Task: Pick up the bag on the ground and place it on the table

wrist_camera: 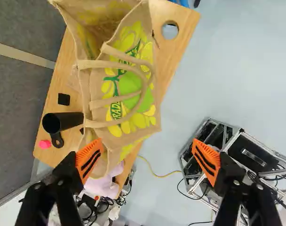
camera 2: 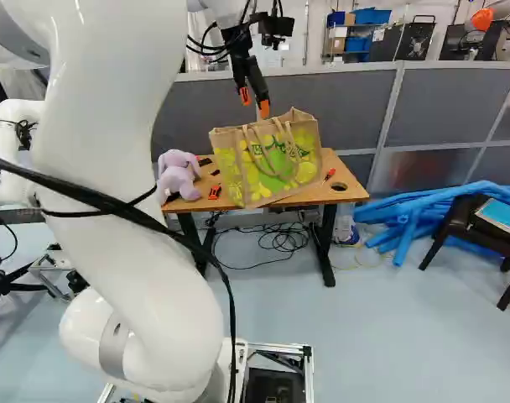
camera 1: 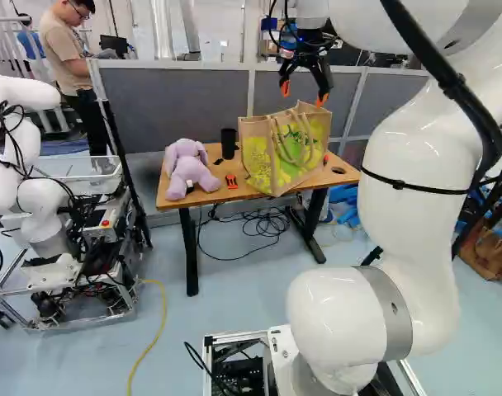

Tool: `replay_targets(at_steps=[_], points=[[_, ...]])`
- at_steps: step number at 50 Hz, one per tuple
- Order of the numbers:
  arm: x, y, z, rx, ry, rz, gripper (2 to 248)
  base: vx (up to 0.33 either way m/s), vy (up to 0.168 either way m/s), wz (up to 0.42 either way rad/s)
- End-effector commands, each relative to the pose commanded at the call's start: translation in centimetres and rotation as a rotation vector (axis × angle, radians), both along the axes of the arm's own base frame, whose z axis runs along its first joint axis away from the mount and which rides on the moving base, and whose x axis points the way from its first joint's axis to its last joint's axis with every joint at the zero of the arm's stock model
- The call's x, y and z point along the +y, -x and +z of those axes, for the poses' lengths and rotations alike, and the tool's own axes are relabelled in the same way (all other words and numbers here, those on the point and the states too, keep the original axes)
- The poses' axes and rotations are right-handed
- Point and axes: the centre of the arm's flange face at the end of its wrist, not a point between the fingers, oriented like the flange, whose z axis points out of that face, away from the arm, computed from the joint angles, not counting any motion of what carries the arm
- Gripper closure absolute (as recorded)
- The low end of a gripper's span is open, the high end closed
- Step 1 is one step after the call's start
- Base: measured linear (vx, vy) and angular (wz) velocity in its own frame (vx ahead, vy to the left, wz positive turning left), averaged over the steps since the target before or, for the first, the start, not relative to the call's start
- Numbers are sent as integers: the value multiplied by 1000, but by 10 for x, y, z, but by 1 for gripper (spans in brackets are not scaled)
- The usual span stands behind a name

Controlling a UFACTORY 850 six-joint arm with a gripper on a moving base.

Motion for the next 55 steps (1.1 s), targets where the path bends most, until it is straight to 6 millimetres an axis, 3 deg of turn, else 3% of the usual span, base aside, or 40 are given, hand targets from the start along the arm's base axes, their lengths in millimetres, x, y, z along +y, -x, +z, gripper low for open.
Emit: replay_targets(at_steps=[33, 55], points=[[0, 0, 0, 0, 0, 0, 3, -141, -3, 4], [0, 0, -1, -3, 0, 4, 3, 0, 0, 0]])
